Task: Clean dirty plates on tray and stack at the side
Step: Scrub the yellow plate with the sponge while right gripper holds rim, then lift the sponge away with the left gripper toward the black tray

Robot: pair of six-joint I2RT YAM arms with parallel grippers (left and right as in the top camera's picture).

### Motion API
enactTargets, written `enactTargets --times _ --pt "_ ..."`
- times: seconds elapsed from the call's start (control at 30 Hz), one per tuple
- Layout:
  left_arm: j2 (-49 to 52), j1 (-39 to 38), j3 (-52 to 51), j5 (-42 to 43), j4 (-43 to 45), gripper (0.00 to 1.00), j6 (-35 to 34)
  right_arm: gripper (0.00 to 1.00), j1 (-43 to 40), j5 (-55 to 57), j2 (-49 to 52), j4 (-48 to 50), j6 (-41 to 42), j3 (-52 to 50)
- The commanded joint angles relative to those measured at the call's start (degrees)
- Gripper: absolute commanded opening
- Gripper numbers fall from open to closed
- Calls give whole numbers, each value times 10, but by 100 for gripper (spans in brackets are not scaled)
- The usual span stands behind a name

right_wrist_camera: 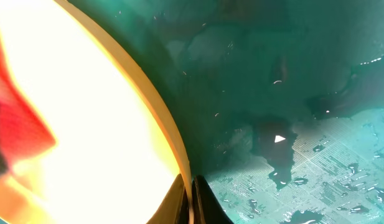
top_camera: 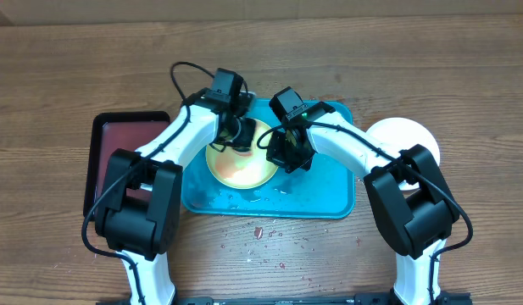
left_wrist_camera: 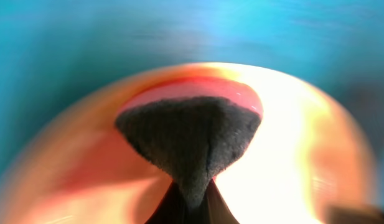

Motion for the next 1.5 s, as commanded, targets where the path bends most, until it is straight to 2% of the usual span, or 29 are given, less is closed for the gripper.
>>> enactTargets --times 0.0,0.13,0.27,0.37,0.47,0.57,0.63,0.8,1.03,1.23,1.33,1.47 --pt "9 9 0 -165 -11 4 -82 4 -1 21 13 -3 -2 -1" --pt "11 10 0 -207 -53 4 -119 4 -1 21 13 -2 -2 -1" --pt "11 8 0 -186 -111 4 -129 4 -1 21 13 -3 -2 -1" --pt "11 6 0 -102 -151 4 -99 4 -1 21 13 -3 -2 -1" --pt "11 5 0 44 -178 4 -21 4 -1 21 13 -2 -2 -1" --pt "11 5 0 176 -179 4 50 4 -1 21 13 -2 -2 -1" --pt "11 5 1 228 -167 4 72 4 -1 21 13 -3 -2 -1" --pt "11 36 64 229 -184 4 71 4 -1 13 13 -2 -15 -1" --pt "11 120 274 229 -326 4 64 4 -1 3 13 4 -35 -1" --pt "11 177 400 204 -431 4 64 4 0 7 -12 3 -81 1" --pt "11 200 429 175 -457 4 64 4 7 64 -48 -7 -103 1" --pt "11 226 433 162 -468 4 64 4 39 201 -110 -26 -108 1"
